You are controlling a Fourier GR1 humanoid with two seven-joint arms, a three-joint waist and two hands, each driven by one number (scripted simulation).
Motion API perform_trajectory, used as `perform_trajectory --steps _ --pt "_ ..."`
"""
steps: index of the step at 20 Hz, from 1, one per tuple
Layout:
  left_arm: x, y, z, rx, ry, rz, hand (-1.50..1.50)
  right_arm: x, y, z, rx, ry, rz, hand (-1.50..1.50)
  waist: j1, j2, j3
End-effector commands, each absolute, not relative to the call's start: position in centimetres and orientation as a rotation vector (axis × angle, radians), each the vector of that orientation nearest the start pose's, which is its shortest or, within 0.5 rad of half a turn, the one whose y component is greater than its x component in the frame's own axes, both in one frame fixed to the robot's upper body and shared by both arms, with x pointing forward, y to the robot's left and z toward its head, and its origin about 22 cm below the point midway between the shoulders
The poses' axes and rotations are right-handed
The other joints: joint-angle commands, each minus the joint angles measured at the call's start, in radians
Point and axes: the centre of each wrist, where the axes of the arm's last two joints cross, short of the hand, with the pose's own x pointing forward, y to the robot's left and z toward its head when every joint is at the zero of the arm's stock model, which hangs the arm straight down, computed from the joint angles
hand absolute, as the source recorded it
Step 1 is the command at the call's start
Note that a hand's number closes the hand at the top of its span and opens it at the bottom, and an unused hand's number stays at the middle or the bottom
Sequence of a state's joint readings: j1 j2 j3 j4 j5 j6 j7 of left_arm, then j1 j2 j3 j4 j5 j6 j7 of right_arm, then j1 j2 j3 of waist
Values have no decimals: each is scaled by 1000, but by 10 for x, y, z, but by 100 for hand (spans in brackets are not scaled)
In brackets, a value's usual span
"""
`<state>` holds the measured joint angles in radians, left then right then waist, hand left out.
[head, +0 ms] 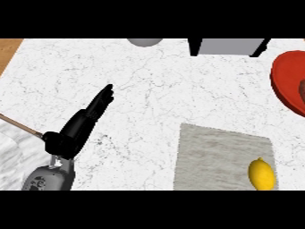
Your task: Pick the sweet potato from the placemat and place it in the bowl
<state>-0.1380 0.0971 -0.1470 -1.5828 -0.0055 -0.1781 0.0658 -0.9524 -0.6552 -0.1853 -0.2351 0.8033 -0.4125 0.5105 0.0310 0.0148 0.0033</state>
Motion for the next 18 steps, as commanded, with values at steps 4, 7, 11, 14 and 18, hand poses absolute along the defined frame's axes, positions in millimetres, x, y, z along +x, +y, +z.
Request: perform_trajectory --steps 4,7,11,14,18 --pt "269 191 24 -198 -1608 -401 0 395 -437 106 -1357 -892 53 -150 9 5 0" --pt "262 179 45 -202 -1618 -403 0 391 -448 114 -1398 -907 -30 -150 11 -1 0" --pt "264 205 44 -195 -1597 -408 0 379 -469 128 -1446 -1027 -270 -150 -6 -7 0" --pt "272 205 43 -188 -1600 -389 0 365 -485 126 -1462 -1032 -420 -150 -19 -6 0" --pt "273 208 38 -182 -1585 -373 0 354 -499 130 -1422 -1063 -521 -150 -28 -12 -2"
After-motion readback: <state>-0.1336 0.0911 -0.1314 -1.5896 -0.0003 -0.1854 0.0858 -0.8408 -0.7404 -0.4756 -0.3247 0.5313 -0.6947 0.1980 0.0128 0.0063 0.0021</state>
